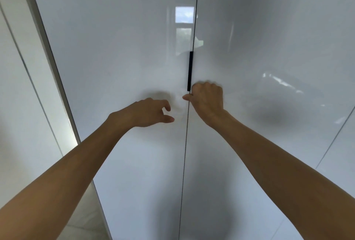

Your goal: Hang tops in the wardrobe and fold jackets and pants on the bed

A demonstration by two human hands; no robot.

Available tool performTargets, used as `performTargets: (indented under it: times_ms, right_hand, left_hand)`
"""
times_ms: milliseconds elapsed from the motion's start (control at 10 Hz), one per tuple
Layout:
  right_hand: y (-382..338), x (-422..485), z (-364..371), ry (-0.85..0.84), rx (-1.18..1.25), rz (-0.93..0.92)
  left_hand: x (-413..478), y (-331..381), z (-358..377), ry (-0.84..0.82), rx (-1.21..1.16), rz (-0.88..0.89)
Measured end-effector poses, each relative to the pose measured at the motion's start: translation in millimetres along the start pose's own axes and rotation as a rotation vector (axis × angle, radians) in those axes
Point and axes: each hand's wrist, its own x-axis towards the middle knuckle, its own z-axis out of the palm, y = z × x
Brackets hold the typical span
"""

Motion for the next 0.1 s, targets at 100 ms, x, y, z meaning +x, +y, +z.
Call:
performTargets:
  times_ms: [100]
  right_hand:
    - [2.6,-4.8,0.6,-0.055,0.141,0.024]
  left_hand:
    - [-6.1,4.3,3.0,0.010,-0.008,-0.002]
